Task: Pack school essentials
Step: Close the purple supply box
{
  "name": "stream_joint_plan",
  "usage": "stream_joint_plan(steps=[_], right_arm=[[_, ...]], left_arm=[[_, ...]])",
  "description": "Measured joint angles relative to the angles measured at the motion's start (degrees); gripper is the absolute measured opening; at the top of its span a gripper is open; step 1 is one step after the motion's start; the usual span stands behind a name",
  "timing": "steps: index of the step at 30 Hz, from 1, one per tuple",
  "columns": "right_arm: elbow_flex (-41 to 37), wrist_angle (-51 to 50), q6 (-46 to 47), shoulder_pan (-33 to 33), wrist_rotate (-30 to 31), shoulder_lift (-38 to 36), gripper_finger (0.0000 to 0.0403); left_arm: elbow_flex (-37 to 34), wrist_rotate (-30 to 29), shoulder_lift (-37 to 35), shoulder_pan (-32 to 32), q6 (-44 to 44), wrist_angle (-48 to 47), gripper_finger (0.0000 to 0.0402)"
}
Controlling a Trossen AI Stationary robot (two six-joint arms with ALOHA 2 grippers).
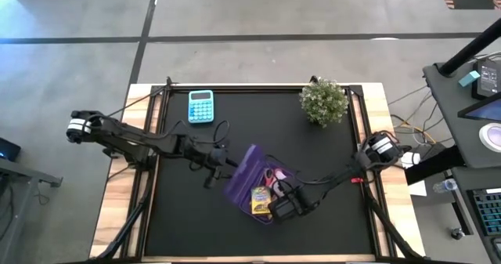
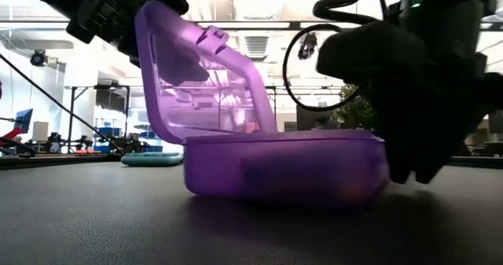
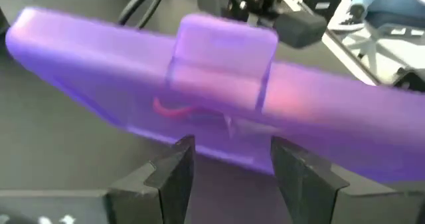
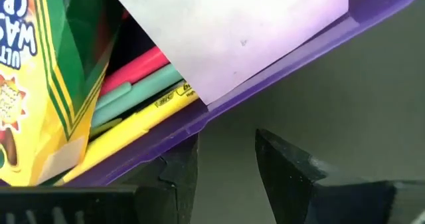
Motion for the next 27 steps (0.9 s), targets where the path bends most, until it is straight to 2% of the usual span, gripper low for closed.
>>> stream_joint_plan(steps=[10, 19, 23, 27], right_arm=[[0.0, 2.52, -6.02, -3.59, 2.75, 0.04, 0.0139], [1.08, 3.0, -12.02, -4.64, 2.46, -1.26, 0.0139], [1.94, -0.46, -12.47, -4.68, 2.19, -3.19, 0.0139], [3.63, -8.32, -12.03, -4.66, 2.09, -6.13, 0.0139]], left_arm=[[-0.07, 0.24, 4.66, -1.26, -3.96, 5.74, 0.0182], [-0.08, 0.26, 10.61, -1.96, -6.65, 13.26, 0.0182], [-0.04, 0.24, 12.26, -2.01, -8.02, 15.68, 0.0182], [-0.04, 0.12, 13.49, -2.07, -8.65, 16.5, 0.0182]])
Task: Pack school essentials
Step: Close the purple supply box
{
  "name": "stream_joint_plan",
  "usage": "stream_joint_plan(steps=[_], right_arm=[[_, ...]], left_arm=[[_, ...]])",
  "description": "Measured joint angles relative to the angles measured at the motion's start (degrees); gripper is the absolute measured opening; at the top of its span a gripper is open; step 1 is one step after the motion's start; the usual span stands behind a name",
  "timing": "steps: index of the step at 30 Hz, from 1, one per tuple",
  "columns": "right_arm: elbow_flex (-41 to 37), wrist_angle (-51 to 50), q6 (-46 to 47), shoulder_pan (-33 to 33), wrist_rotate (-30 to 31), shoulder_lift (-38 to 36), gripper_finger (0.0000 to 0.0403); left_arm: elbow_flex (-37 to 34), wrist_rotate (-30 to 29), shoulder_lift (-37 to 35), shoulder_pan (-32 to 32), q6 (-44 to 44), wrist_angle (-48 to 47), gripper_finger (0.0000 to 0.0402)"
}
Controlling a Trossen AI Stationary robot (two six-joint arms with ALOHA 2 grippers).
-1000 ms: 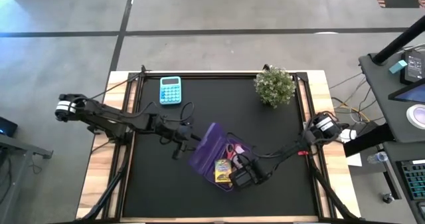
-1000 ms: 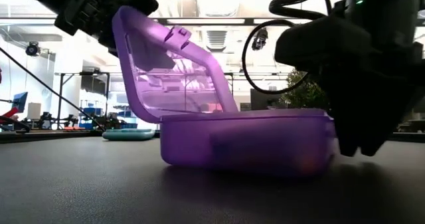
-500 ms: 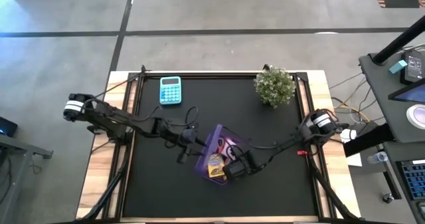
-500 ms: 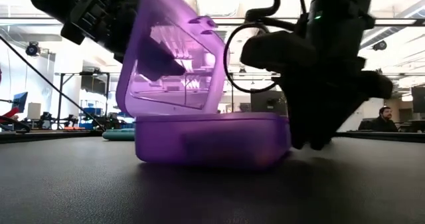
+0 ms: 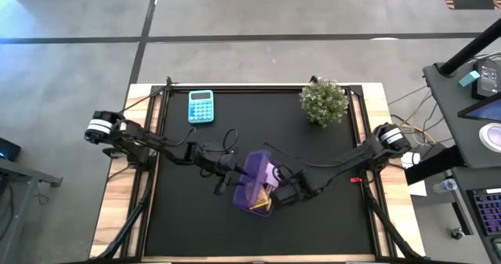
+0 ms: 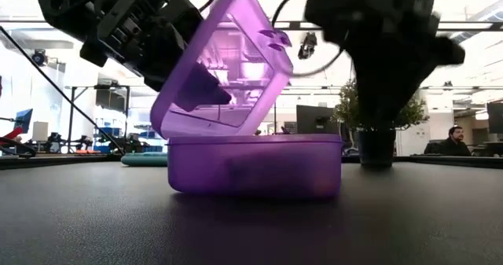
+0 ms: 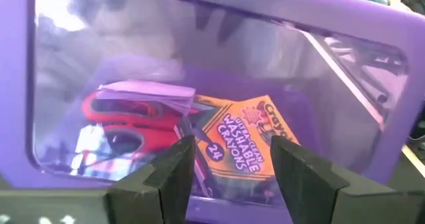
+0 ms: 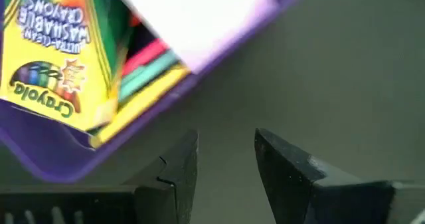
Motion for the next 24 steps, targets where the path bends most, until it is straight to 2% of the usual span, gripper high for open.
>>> stream_joint_plan(steps=[3, 6, 11, 13, 19, 24], right_arm=[[1.4, -5.62, 1.21, 0.0, 0.73, -3.13, 0.0139], [2.81, -7.29, 2.87, -0.17, 4.89, -6.85, 0.0139], [4.95, -2.94, 2.31, -0.44, 15.69, -10.47, 0.0139], [5.05, -0.58, 0.04, -0.42, 17.79, -10.41, 0.0139], [4.76, 2.95, -7.21, -0.26, 18.23, -6.31, 0.0139], [4.68, 3.41, -8.27, 0.33, 14.17, -2.84, 0.0139]], left_arm=[[0.0, -0.08, 1.42, -0.06, 0.0, 0.59, 0.0182], [0.04, -0.1, 3.48, -0.06, -0.01, 1.02, 0.0182], [0.94, -0.1, 6.52, -0.06, -0.09, 2.02, 0.0182], [1.89, -0.1, 7.49, -0.06, -0.09, 2.11, 0.0182], [3.8, -0.3, 8.07, -0.06, -0.02, 1.63, 0.0182], [3.88, -1.24, 8.07, -0.06, -0.01, 1.63, 0.0182]])
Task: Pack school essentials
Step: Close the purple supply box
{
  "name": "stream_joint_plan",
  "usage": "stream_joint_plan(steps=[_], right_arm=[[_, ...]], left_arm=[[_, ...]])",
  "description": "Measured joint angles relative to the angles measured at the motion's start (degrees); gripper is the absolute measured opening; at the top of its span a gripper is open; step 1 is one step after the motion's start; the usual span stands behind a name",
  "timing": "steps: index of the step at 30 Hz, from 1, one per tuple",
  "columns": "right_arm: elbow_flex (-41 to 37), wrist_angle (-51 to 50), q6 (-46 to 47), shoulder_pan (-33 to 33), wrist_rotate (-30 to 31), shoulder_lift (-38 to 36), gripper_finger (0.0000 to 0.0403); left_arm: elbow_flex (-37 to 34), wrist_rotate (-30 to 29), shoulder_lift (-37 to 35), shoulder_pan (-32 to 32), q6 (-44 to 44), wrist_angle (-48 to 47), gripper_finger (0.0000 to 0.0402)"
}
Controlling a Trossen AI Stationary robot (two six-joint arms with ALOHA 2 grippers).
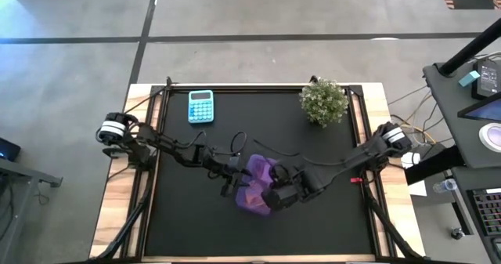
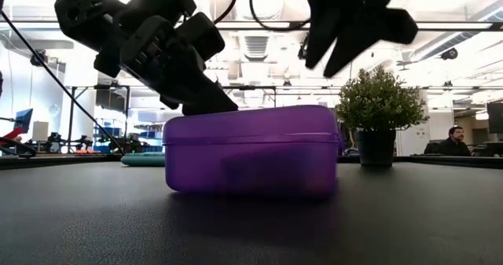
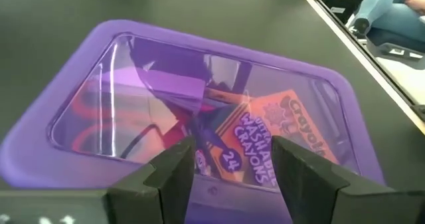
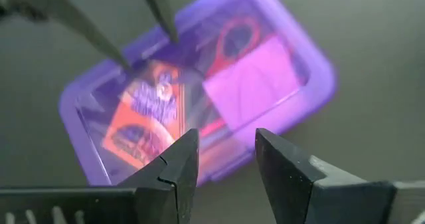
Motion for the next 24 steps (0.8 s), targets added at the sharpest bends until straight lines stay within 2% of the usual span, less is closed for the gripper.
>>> stream_joint_plan(steps=[9, 18, 24], right_arm=[[-0.02, 1.05, -0.37, 0.33, -4.72, 5.38, 0.0139], [0.0, 0.98, -1.42, 0.33, -5.62, 8.96, 0.0139], [0.11, 0.91, -1.78, 0.33, -6.04, 9.46, 0.0139]], left_arm=[[-0.04, -0.2, -0.04, 0.0, -0.05, 0.04, 0.0182], [0.21, -0.17, -0.7, -0.04, -3.0, 0.17, 0.0182], [0.09, -0.17, -4.61, -0.02, -3.55, 0.03, 0.0182]])
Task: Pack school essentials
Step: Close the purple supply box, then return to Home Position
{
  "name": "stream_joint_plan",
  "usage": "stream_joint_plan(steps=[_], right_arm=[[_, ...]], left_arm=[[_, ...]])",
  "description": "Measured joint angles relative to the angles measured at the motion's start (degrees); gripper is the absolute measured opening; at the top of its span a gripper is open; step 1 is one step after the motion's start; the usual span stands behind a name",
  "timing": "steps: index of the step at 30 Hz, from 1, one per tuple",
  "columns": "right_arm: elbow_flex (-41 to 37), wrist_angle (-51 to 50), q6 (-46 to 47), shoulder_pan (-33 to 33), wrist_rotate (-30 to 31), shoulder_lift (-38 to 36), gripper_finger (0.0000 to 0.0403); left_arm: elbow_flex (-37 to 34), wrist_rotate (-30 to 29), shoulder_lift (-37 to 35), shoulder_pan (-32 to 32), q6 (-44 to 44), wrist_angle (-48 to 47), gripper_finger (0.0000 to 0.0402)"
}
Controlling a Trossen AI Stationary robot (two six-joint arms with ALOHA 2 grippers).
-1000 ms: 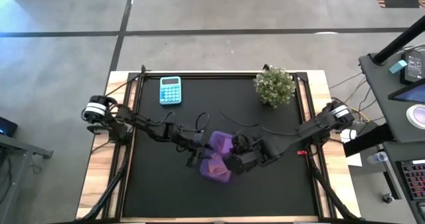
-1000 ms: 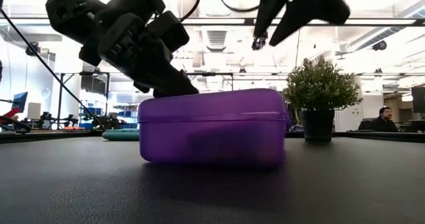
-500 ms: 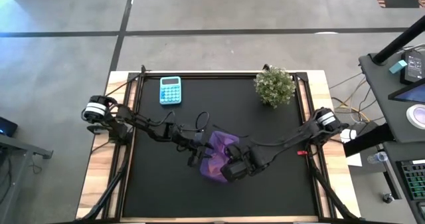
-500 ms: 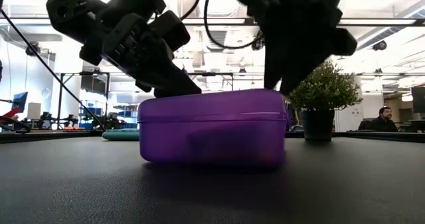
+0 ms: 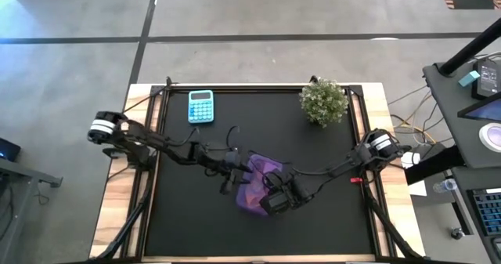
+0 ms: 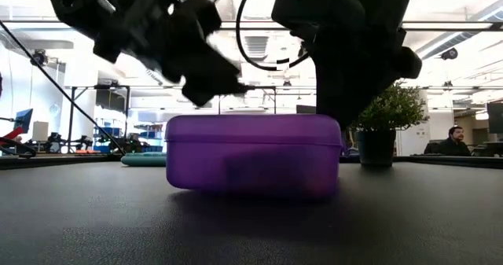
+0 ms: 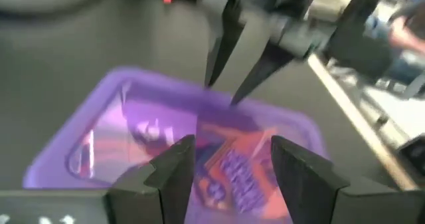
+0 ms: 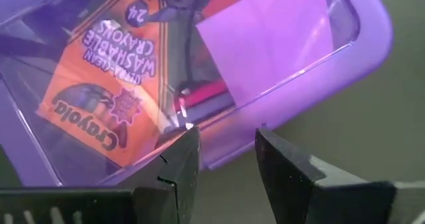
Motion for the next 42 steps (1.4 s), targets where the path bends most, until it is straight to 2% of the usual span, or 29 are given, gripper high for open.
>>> stream_joint_plan(steps=[3, 6, 15, 19, 22, 27, 31, 36, 42], right_arm=[[-0.15, -0.51, -0.16, 0.0, 0.82, -1.57, 0.0139], [-0.33, -1.87, -2.66, 0.0, 4.14, -4.44, 0.0139], [-0.44, -3.59, -20.28, 1.9, 15.52, -13.04, 0.0139], [-1.43, -2.99, -27.36, 2.02, 17.8, -16.52, 0.0139], [-3.72, -1.12, -30.12, 1.84, 17.87, -19.61, 0.0139], [-10.69, 5.24, -31.03, 1.88, 17.88, -26.65, 0.0139], [-17.63, 10.05, -30.47, 1.86, 17.9, -32.94, 0.0139], [-28.66, 22.12, -30.43, 1.55, 17.9, -41.37, 0.0139], [-40.16, 32.65, -29.78, 1.27, 17.95, -49.58, 0.0139]], left_arm=[[-0.41, 0.02, -4.35, 0.0, -1.01, -0.95, 0.0182], [-0.54, 0.02, -10.4, 0.03, -0.97, -4.06, 0.0182], [-1.39, -0.04, -33.63, 0.09, -0.36, -19.04, 0.0182], [-1.99, -0.77, -43.18, 0.09, 2.33, -22.72, 0.0182], [-2.07, -4.24, -49.48, 0.09, 4.83, -25.34, 0.0182], [-2.07, -9.23, -57.36, 0.15, 7.24, -29.74, 0.0182], [-2.07, -10.31, -61.26, 0.15, 8.73, -34.17, 0.0183], [-2.09, -12.81, -65.1, 0.13, 8.52, -42.36, 0.0183], [-2.18, -20.06, -72.59, 0.13, 8.08, -51.64, 0.0183]])
